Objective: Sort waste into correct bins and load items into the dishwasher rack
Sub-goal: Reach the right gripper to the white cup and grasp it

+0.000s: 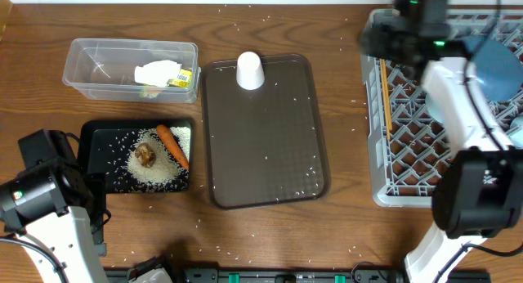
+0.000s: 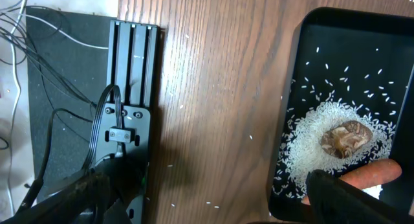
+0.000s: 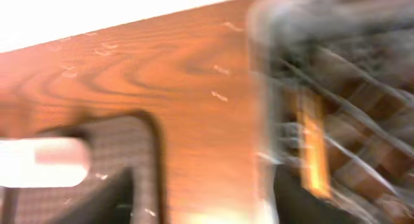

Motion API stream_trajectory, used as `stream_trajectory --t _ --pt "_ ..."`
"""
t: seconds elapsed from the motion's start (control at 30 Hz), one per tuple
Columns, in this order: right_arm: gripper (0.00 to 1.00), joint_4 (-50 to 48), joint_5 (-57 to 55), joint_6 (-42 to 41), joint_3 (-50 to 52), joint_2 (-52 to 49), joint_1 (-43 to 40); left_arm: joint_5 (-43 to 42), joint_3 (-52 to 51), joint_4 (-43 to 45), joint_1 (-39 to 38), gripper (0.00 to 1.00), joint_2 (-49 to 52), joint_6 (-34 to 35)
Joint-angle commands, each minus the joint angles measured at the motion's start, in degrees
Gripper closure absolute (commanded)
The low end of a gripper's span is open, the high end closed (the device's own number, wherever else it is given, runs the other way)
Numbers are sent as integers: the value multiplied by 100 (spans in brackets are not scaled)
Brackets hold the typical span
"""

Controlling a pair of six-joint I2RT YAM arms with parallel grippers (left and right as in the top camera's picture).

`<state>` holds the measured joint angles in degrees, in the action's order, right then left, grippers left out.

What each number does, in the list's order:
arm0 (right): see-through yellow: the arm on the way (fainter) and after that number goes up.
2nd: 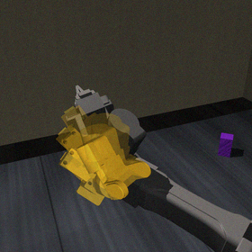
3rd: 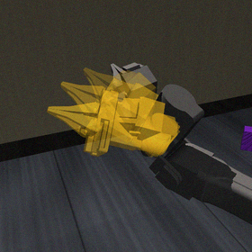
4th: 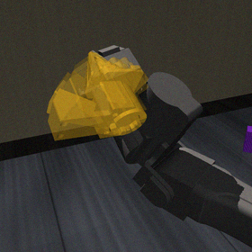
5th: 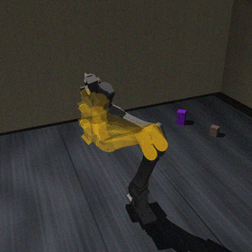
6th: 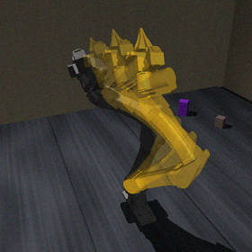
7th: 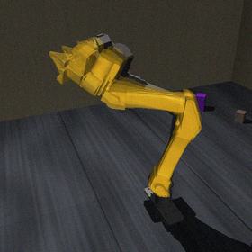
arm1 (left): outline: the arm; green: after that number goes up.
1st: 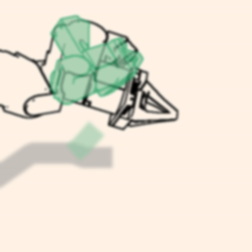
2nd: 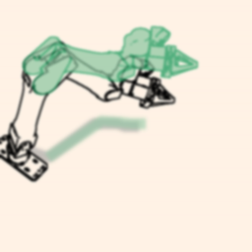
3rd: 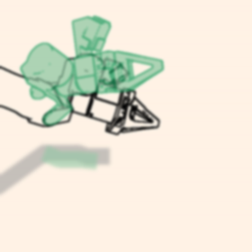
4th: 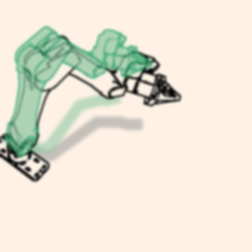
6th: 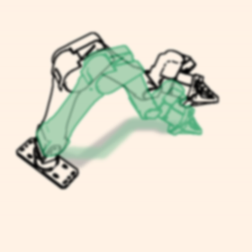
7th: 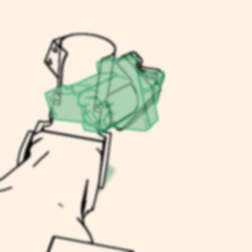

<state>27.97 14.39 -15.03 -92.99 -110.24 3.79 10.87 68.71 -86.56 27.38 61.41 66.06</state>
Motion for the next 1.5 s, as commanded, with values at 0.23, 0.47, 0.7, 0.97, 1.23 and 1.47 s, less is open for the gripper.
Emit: stream_trajectory --t 0.23,0.47,0.7,0.97,1.23,1.47 --pt "1 -1040 -579 715 -144 -321 1996 63 13 -15 35 2 0 68" --pt "1 -1543 -1696 894 -243 -1355 2896 63 13 -15 35 2 0 68" --pt "1 -1335 -1698 892 -979 -1998 2981 61 13 -15 35 2 0 68" --pt "1 -1624 -1694 953 -1049 -2079 2951 61 13 -15 35 2 0 68" --pt "1 -1812 -1674 911 -1049 -2371 2951 61 13 -15 35 2 0 68" --pt "7 -1810 -1631 824 -1049 -2393 2951 63 13 -15 35 2 0 68"
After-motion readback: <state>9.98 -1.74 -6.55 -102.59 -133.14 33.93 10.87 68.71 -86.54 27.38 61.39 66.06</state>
